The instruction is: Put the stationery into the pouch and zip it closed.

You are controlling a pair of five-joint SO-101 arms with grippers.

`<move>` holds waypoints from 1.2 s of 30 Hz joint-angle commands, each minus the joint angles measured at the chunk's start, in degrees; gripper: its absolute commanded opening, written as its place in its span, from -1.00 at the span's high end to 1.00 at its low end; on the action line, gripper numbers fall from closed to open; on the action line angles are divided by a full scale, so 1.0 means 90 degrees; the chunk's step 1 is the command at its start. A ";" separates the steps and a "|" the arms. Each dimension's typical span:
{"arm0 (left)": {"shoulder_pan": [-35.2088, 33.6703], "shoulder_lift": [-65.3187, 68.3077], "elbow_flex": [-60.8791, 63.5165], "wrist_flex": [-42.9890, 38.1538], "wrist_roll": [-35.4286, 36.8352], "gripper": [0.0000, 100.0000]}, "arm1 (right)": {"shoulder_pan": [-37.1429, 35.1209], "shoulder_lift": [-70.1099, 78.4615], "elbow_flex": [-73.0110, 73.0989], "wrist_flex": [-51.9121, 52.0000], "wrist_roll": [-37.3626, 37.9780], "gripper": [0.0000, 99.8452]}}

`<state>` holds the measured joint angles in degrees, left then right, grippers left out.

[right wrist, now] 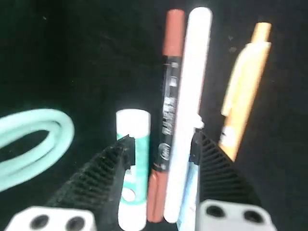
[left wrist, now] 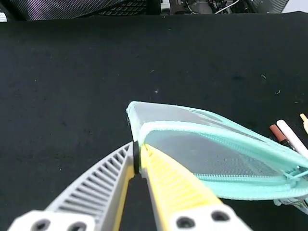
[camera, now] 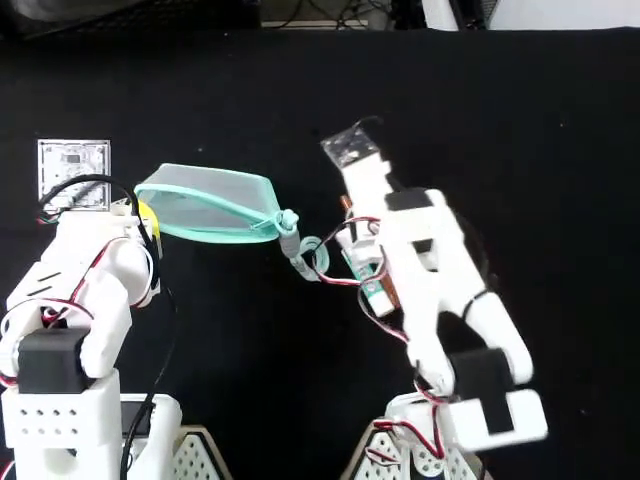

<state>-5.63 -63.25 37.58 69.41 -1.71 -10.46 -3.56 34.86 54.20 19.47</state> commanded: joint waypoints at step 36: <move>-0.0015 0.0039 -0.0015 -0.0088 -0.0049 0.94 | -0.0342 0.1031 -0.0669 -0.0195 0.0059 0.84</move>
<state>-5.63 -63.25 37.58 69.41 -1.71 -14.42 9.01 28.97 52.09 19.74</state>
